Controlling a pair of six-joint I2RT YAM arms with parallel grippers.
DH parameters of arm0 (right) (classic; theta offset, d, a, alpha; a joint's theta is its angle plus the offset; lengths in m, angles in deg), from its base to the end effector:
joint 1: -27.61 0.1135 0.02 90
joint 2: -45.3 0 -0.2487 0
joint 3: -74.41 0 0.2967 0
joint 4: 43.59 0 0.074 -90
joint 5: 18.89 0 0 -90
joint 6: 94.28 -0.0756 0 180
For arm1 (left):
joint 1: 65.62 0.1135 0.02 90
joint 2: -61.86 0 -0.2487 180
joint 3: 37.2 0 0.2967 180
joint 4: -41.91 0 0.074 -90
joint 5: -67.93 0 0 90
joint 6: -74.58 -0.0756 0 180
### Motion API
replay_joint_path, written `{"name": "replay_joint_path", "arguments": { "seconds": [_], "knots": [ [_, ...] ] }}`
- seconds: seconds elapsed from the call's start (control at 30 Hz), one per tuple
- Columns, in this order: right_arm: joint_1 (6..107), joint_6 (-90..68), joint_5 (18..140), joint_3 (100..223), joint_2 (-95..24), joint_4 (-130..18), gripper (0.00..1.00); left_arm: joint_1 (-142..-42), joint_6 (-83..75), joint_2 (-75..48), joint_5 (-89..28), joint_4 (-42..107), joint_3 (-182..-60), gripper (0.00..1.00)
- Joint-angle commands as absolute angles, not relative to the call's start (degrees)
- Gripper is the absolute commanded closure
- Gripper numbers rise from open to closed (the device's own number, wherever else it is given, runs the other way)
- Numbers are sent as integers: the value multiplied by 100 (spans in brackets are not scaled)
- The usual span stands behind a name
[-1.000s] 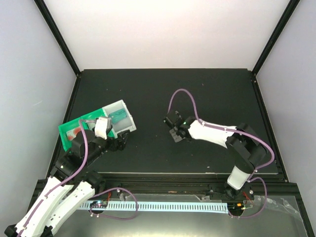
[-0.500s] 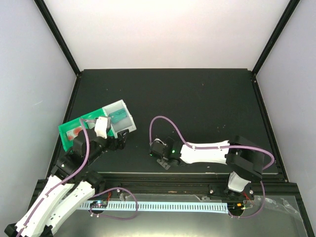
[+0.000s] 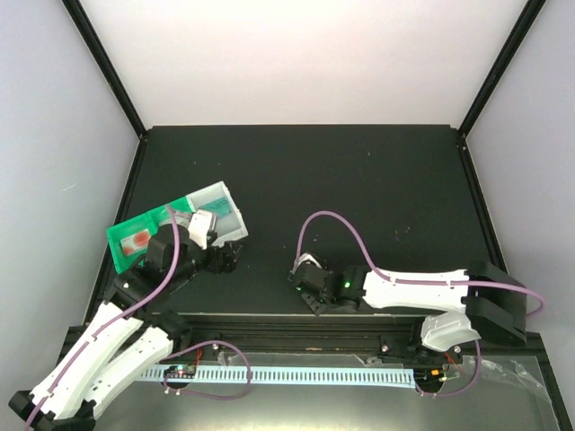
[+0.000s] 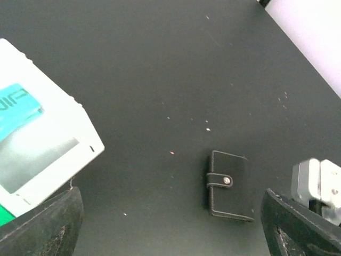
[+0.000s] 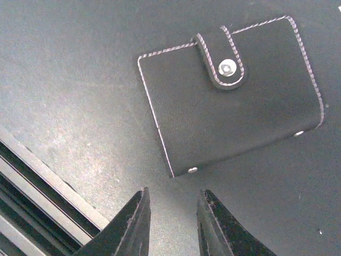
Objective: Take the credit cards out of the card holder
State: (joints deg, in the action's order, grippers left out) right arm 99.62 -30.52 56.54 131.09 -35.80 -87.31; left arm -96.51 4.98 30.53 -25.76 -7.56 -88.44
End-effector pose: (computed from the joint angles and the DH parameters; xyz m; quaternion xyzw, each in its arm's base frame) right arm 0.1127 0.2856 0.1000 -0.3566 0.9066 0.0607 0.2172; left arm 0.1833 -0.1153 0.2701 0.0951 0.8586 -0.2428 0.4415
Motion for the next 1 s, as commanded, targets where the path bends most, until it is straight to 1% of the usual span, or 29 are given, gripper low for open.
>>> {"name": "replay_joint_path", "arguments": {
  "seconds": [0.0,0.13,0.27,0.37,0.47,0.57,0.73,0.97],
  "knots": [
    [9721,-3826,5614,12976,-3180,-8417,73,-9704,612,2692,-3191,-896,-9150,9],
    [9370,-4398,5734,12762,-2875,-8088,67,-9723,736,2299,-3524,-698,-9014,16],
    [9028,-4951,5714,12418,-2616,-7695,64,-9825,880,1791,-3949,-316,-8867,23],
    [8629,-5315,6113,11984,-2402,-7233,63,-9966,1026,1443,-4050,107,-8673,27],
    [8436,-5682,6473,11525,-2129,-6554,57,-10076,1122,1085,-4255,571,-8462,32],
    [8389,-6028,6486,11368,-2049,-6340,54,-10150,1202,780,-4412,1023,-8284,37],
    [8266,-6733,6936,10823,-2324,-5234,53,-10264,1338,289,-4588,1769,-7975,42],
    [8248,-7122,7273,10682,-3082,-4355,54,-10444,1398,-343,-4755,2299,-7784,53]
  ]
}}
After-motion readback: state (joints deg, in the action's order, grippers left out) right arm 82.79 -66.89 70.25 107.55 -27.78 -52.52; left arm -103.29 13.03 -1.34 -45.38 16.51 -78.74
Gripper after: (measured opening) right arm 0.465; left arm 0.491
